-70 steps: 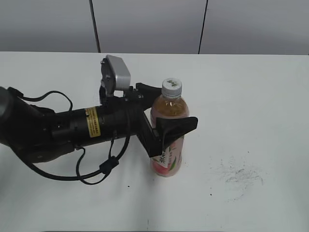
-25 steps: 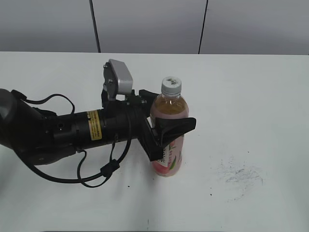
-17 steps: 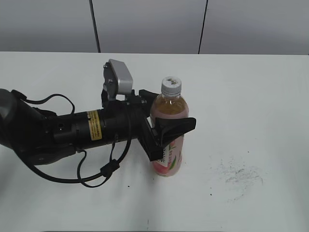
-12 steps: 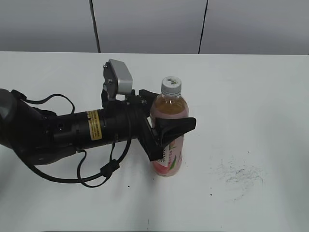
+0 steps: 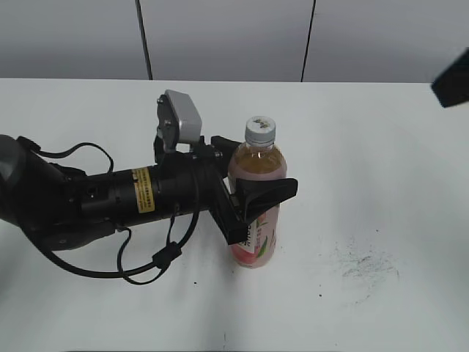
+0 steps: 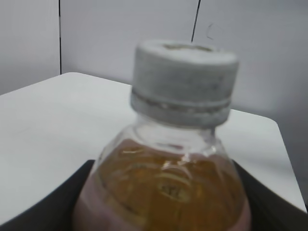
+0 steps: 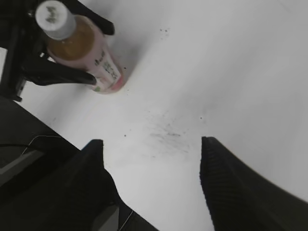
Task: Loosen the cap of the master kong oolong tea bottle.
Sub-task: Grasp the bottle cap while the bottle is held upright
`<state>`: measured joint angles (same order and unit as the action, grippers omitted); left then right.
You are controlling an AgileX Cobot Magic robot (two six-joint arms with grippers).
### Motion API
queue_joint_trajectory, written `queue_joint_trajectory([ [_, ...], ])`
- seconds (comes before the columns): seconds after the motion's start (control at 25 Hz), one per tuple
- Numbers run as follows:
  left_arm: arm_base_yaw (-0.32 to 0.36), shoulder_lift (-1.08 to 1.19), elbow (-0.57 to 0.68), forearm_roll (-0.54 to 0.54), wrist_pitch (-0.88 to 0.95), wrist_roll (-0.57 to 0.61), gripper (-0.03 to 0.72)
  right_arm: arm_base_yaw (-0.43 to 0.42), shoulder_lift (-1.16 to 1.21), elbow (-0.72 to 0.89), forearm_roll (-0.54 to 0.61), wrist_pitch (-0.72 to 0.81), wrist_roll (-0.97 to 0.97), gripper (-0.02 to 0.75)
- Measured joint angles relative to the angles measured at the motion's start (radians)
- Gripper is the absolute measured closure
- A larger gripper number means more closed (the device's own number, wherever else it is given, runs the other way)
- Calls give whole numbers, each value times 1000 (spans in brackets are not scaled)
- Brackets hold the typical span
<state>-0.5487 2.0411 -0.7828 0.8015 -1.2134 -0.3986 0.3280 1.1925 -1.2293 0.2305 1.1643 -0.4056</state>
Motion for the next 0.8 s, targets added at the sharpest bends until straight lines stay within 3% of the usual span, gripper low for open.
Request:
queue_joint_trajectory([
  [0.44,0,0,0,0,0,-1,240,226,463,-501,3,48,214,267],
  [0.8,0,0,0,0,0,-1,240,346,564,-552,-154,53,406,267],
])
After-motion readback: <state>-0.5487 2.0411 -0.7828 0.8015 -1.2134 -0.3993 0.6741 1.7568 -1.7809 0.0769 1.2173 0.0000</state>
